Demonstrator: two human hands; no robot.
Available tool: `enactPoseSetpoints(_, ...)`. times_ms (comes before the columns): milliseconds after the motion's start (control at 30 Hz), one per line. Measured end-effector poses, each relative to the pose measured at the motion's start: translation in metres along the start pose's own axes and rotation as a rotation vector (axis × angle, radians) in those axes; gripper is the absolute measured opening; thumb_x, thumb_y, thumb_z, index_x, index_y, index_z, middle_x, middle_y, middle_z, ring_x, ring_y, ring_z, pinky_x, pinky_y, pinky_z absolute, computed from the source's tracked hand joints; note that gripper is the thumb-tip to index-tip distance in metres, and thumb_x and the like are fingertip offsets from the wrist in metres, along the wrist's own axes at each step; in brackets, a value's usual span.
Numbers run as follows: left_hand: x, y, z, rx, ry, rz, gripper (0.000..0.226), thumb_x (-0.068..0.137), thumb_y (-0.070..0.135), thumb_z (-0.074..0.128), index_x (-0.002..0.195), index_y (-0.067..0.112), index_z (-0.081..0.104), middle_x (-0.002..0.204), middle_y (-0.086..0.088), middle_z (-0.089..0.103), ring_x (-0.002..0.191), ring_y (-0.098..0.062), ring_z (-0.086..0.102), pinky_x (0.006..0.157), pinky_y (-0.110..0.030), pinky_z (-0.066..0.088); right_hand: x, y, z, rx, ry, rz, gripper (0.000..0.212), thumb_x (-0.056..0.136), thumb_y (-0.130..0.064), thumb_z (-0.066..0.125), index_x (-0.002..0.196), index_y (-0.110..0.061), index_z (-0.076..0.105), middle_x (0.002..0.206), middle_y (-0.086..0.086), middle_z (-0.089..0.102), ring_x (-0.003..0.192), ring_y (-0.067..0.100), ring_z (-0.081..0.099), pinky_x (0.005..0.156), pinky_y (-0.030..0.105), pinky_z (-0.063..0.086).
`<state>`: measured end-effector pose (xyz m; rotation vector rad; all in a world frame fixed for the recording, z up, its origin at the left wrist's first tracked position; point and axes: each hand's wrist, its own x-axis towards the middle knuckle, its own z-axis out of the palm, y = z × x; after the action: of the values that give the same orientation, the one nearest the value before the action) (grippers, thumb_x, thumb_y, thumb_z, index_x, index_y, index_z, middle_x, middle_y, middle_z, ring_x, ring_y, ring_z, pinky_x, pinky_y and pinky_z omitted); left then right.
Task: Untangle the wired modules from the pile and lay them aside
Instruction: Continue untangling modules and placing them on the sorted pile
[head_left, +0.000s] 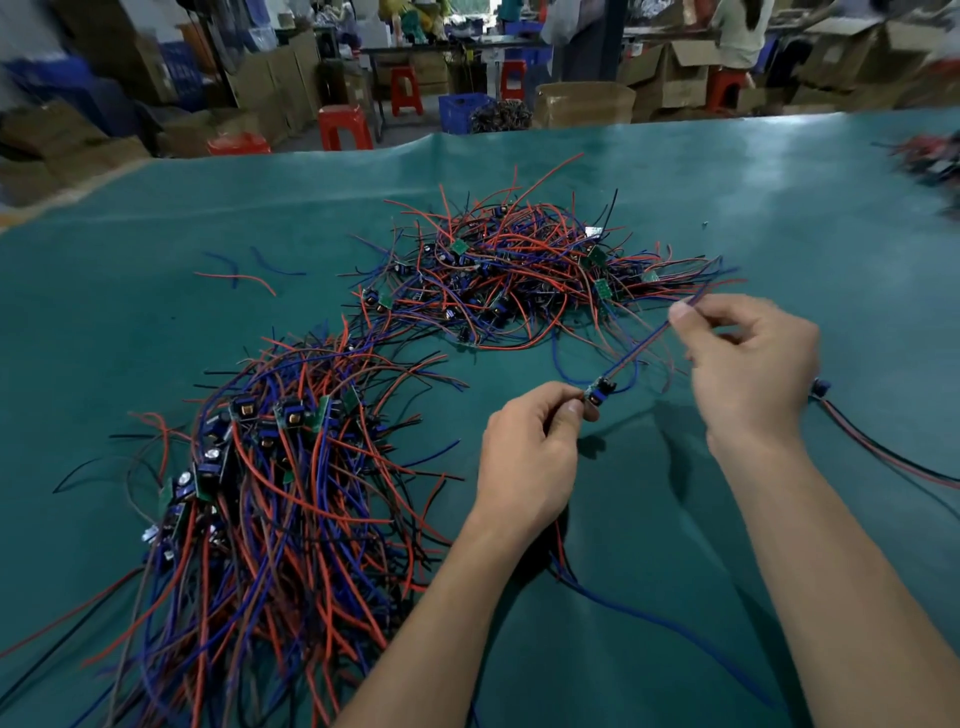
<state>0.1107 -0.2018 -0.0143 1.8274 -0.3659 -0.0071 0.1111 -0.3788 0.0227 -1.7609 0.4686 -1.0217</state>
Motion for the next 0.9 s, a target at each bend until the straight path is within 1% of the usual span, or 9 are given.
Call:
enactPoseSetpoints(133,0.000,0.001,0.000,0.030,0.017,0.013,0.022,0.101,0.016,0.052,0.087,0.018,0.068,0.053,0.008,0.050,0.054,-0.017,0.043,0.057,-0.032,0.036,0.010,0.004,-0.013,0.123,0.245,0.133,0.009,0.078,-0.038,0.076,0.071,-0.035,0.072,0.073,-0.012,0.069,0.069,0.014,0.063,0.078,0.051,0.059)
enactPoseSetpoints(233,0.003,-0.002,-0.002,-0.028,0.118,-0.006,0.022,0.102,0.013,0.048,0.087,0.017,0.065,0.054,0.008,0.051,0.051,-0.012,0.043,0.055,-0.031,0.038,0.013,0.006,-0.017,0.147,0.332,0.251,0.009,0.082,-0.033,0.071,0.075,-0.027,0.070,0.078,-0.002,0.068,0.069,0.017,0.060,0.074,0.046,0.055)
enactPoseSetpoints(300,0.004,-0.002,-0.002,-0.100,0.172,-0.029,0.023,0.103,0.013,0.045,0.087,0.016,0.062,0.052,0.008,0.051,0.048,-0.008,0.043,0.052,-0.027,0.038,0.007,0.002,-0.008,0.139,0.122,0.276,0.014,0.088,-0.026,0.072,0.074,-0.023,0.070,0.074,0.000,0.069,0.059,0.011,0.057,0.061,0.033,0.048)
enactPoseSetpoints(367,0.004,-0.001,-0.002,-0.112,0.198,-0.040,0.024,0.103,0.013,0.044,0.087,0.018,0.061,0.052,0.009,0.052,0.050,-0.010,0.045,0.054,-0.029,0.040,-0.010,-0.007,0.007,0.110,-0.250,0.275,0.018,0.093,-0.026,0.071,0.077,-0.019,0.073,0.070,0.000,0.073,0.050,0.006,0.055,0.049,0.023,0.044)
enactPoseSetpoints(433,0.004,-0.002,-0.001,-0.104,0.202,-0.032,0.022,0.103,0.013,0.046,0.087,0.017,0.061,0.055,0.008,0.053,0.054,-0.015,0.046,0.058,-0.034,0.041,-0.030,-0.016,0.020,0.108,-0.557,0.219,0.018,0.094,-0.031,0.072,0.082,-0.018,0.077,0.076,0.000,0.076,0.056,0.006,0.060,0.047,0.019,0.043)
enactPoseSetpoints(500,0.005,-0.003,-0.002,-0.076,0.193,-0.010,0.020,0.101,0.013,0.049,0.085,0.015,0.062,0.058,0.006,0.054,0.056,-0.019,0.046,0.060,-0.036,0.040,-0.040,-0.020,0.026,0.149,-0.654,0.133,0.010,0.091,-0.022,0.076,0.081,-0.019,0.078,0.075,-0.001,0.076,0.060,0.005,0.063,0.050,0.016,0.044)
enactPoseSetpoints(667,0.004,-0.001,-0.003,-0.018,0.130,0.021,0.022,0.100,0.016,0.052,0.081,0.015,0.063,0.054,0.006,0.056,0.050,-0.014,0.047,0.054,-0.029,0.038,-0.036,-0.018,0.022,0.192,-0.587,0.063,0.015,0.086,-0.010,0.080,0.077,-0.022,0.077,0.073,0.000,0.075,0.062,0.006,0.060,0.055,0.016,0.046)
enactPoseSetpoints(767,0.002,0.001,-0.003,-0.028,0.063,0.020,0.024,0.101,0.014,0.050,0.080,0.018,0.061,0.053,0.007,0.059,0.047,-0.006,0.050,0.053,-0.023,0.041,-0.031,-0.019,0.019,0.208,-0.437,0.019,0.015,0.088,-0.010,0.077,0.080,-0.023,0.076,0.075,0.001,0.076,0.066,0.009,0.059,0.055,0.023,0.048)
enactPoseSetpoints(900,-0.001,0.002,-0.002,-0.005,0.027,0.036,0.024,0.101,0.018,0.049,0.080,0.021,0.060,0.063,0.010,0.067,0.057,-0.002,0.056,0.060,-0.019,0.044,-0.012,-0.037,0.005,0.415,-0.169,0.064,0.017,0.091,-0.006,0.073,0.082,-0.021,0.072,0.063,-0.013,0.068,0.058,0.006,0.052,0.054,0.021,0.043)
